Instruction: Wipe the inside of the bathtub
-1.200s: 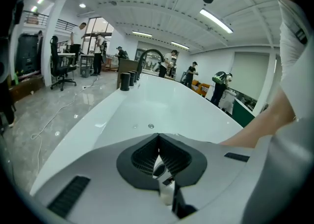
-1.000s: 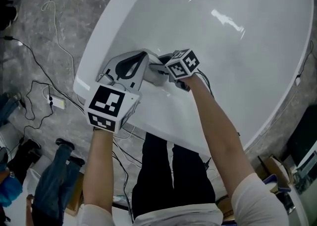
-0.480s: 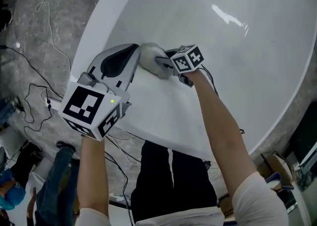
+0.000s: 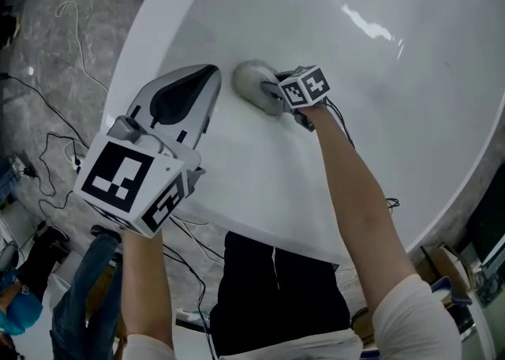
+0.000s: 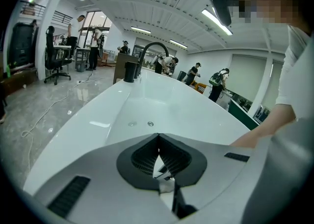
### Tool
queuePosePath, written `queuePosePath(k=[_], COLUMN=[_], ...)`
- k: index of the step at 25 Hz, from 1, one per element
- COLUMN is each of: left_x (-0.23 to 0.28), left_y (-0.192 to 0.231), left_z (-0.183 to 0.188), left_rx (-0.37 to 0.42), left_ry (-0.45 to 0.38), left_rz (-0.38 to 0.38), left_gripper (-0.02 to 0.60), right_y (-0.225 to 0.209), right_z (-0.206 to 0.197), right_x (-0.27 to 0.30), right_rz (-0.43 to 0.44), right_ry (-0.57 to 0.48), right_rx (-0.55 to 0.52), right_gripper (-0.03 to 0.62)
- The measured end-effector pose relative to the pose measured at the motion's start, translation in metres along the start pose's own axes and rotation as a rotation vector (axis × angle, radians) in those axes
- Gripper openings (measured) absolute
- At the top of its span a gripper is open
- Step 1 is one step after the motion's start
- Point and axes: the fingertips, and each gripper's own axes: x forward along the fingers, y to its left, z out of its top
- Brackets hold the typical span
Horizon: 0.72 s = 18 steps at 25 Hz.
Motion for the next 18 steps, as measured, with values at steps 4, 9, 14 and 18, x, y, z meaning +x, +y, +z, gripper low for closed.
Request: queuePosePath(k=[4,9,14,18], left_x=[-0.001,0.001,0.006,0.013], left_y=[0.004,0.008,0.003,-0.003], left_z=[-0.004,-0.012,-0.007,-0.006], left_rx=[0.001,0.031,0.026,0.031], left_ry=[0.008,0.006,-0.013,0.001], left_rz=[0.009,0.024,0.027,0.017], left_gripper=[0.009,0.009,0.009,0.009], right_y=[-0.008,0.02,0.057,0.09], right_z=[-0.003,0.003,0.005,0.009], right_x=[0.0,-0.005,-0.026,-0.048], right_rz=[-0.024,0.055,0.167,0.236], right_ry=[-0.005,0.015,0.049,0.073], right_rx=[0.04,-0.002,-0.006,-0.027], right_gripper=[0.093,0.094,0.094,0.094])
